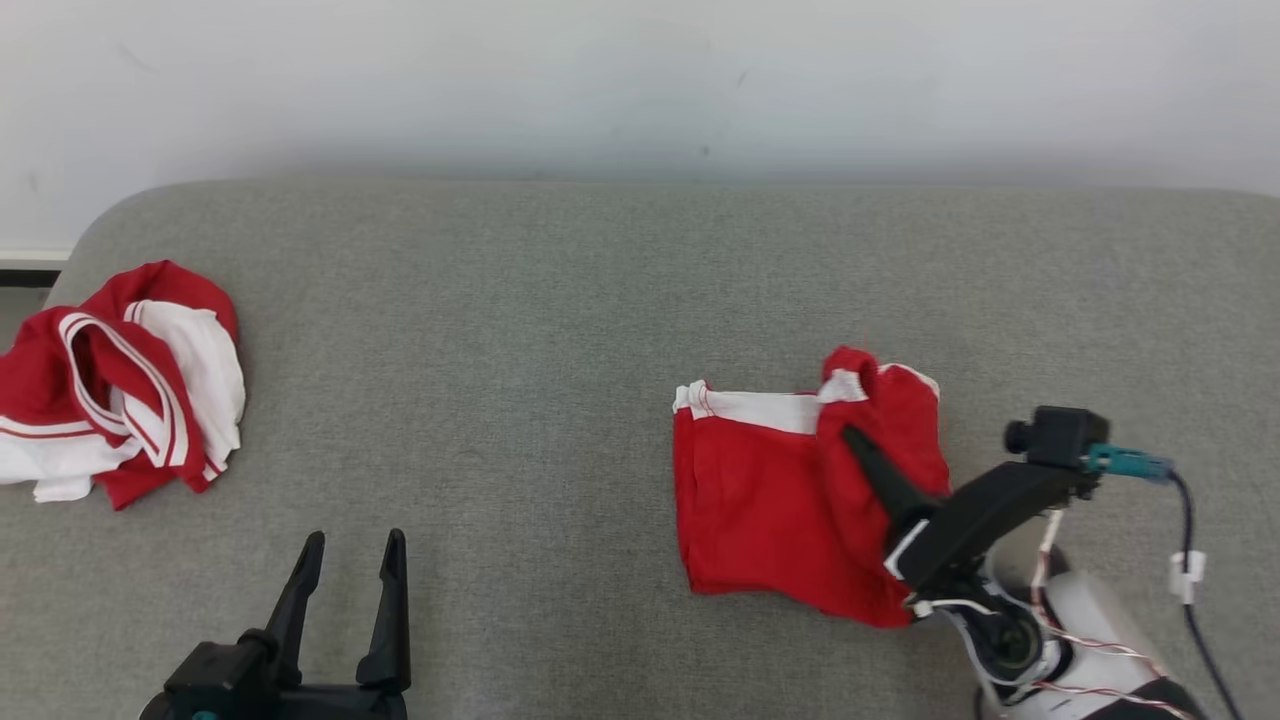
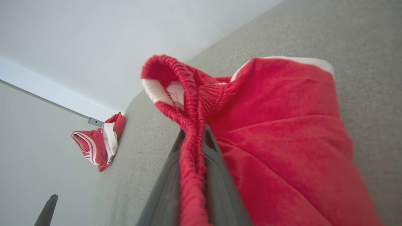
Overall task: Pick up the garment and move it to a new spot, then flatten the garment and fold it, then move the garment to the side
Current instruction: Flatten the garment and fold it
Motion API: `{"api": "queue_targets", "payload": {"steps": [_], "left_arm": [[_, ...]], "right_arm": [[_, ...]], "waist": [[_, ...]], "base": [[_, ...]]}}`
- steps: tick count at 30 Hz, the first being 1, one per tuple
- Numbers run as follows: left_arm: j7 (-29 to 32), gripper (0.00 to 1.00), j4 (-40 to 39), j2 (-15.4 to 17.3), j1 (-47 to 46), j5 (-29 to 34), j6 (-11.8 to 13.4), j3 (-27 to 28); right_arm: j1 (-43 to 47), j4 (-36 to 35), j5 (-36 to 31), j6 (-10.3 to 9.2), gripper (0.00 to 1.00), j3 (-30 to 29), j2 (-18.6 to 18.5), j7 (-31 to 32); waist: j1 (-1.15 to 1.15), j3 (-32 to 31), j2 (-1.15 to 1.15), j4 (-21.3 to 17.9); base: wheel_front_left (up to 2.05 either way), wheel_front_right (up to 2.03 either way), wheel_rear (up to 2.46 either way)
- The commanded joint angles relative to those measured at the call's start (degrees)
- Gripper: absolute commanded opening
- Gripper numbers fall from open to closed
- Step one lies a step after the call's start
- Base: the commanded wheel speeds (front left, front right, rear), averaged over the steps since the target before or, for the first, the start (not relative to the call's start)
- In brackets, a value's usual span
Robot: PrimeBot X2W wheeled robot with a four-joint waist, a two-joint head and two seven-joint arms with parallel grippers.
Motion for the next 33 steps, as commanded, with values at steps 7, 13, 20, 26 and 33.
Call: {"api": "queue_targets", "payload": {"steps": [7, 13, 20, 26, 33], "left_arm": [[0.0, 1.00, 0.5, 0.0, -0.9, -1.1, -0.3, -0.8], [0.0, 1.00, 0.7, 0.0, -1.4, -1.7, -0.2, -1.8], [0.0, 1.00, 1.1, 0.0, -2.1, -2.2, 0.3, -3.1], [0.0, 1.00, 1.2, 0.0, -2.0, -2.0, 0.6, -3.0], [0.0, 1.00, 1.1, 0.0, -0.8, -1.1, 0.7, -1.8]], "right_arm": [[-1.7, 3.1, -1.2, -0.13, 0.00, -0.7, 6.1, -0.1], [-4.5, 9.2, -1.7, -0.13, 0.00, -1.0, 7.9, -2.2], [-7.5, 15.0, -1.1, -0.13, 0.05, 4.6, 8.1, -6.5], [-9.5, 16.7, -3.5, -0.13, 1.00, 8.9, 8.0, -11.3], [-9.3, 13.2, -8.2, -0.13, 1.00, 9.4, 4.1, -19.0]], "waist": [[0.00, 0.8, 0.00, 2.6], [0.00, 1.6, 0.00, 3.9], [0.00, 2.4, 0.00, 4.8], [0.00, 1.9, 0.00, 4.1], [0.00, 0.3, 0.00, 1.9]], "base": [[0.00, 0.00, 0.00], [0.00, 0.00, 0.00], [0.00, 0.00, 0.00], [0.00, 0.00, 0.00], [0.00, 0.00, 0.00]]}}
